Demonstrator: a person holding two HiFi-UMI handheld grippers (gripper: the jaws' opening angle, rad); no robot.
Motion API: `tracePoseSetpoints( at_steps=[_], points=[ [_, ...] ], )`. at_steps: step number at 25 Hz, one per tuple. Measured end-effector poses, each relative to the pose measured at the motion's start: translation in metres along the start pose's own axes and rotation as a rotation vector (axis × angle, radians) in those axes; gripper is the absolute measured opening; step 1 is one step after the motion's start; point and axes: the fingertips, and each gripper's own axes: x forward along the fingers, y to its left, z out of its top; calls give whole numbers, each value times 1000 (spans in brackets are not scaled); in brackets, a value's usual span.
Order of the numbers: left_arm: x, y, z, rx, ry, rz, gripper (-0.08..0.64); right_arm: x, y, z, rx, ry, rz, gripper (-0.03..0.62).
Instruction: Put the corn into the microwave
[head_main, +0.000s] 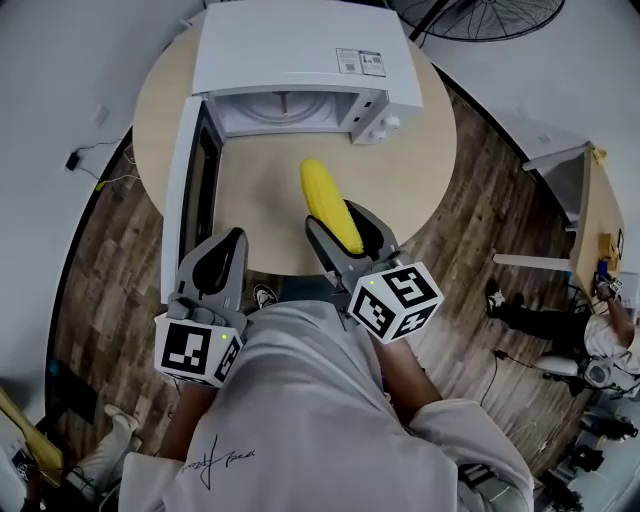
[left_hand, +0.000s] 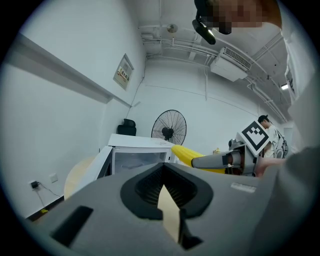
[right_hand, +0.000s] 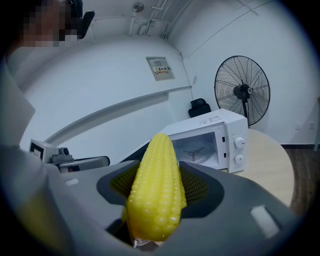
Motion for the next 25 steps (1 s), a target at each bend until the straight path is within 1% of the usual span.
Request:
tracePoseSetpoints(
  at_steps=[8,17,25],
  points=[
    [3,6,-2,-8,12,14,-11,18,-14,-3,1,19,-7,261],
    [6,5,-6,-16,26,15,-11,35,-24,-13,7,53,-13,261],
    [8,5,-7,-19,32,20,-11,45,-33,-14,10,62,-16,261]
  ],
)
